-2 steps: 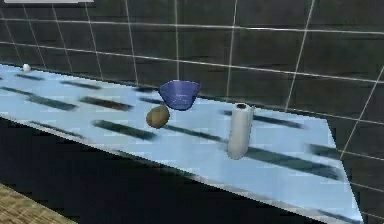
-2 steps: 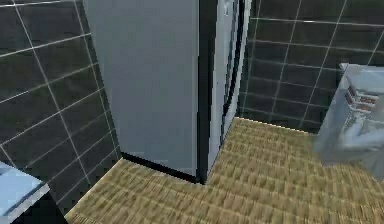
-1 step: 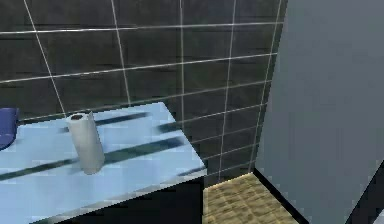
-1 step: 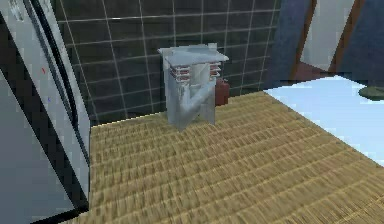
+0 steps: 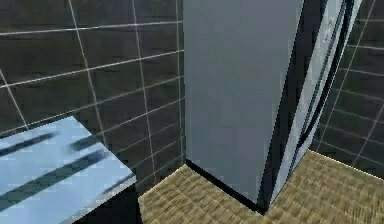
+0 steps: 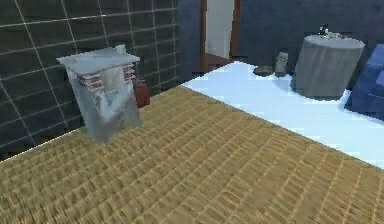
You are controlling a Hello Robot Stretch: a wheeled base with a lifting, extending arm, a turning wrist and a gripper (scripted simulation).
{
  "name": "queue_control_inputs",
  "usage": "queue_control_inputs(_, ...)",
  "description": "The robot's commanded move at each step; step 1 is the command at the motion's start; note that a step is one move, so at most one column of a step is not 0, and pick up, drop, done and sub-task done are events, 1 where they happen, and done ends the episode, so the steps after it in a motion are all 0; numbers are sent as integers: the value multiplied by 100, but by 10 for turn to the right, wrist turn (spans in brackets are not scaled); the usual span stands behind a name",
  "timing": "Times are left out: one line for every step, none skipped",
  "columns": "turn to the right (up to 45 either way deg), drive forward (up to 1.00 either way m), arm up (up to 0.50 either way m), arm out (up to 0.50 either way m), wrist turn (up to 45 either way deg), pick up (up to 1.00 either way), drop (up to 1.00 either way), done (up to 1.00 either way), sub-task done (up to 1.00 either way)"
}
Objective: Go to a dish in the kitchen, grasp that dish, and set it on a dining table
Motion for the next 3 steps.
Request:
queue_control_inputs(0, 45, 0, 0, 0, 0, 0, 0, 0)
queue_control_inputs(0, 20, 0, 0, 0, 0, 0, 0, 0)
queue_control_inputs(-450, 0, 0, 0, 0, 0, 0, 0, 0)
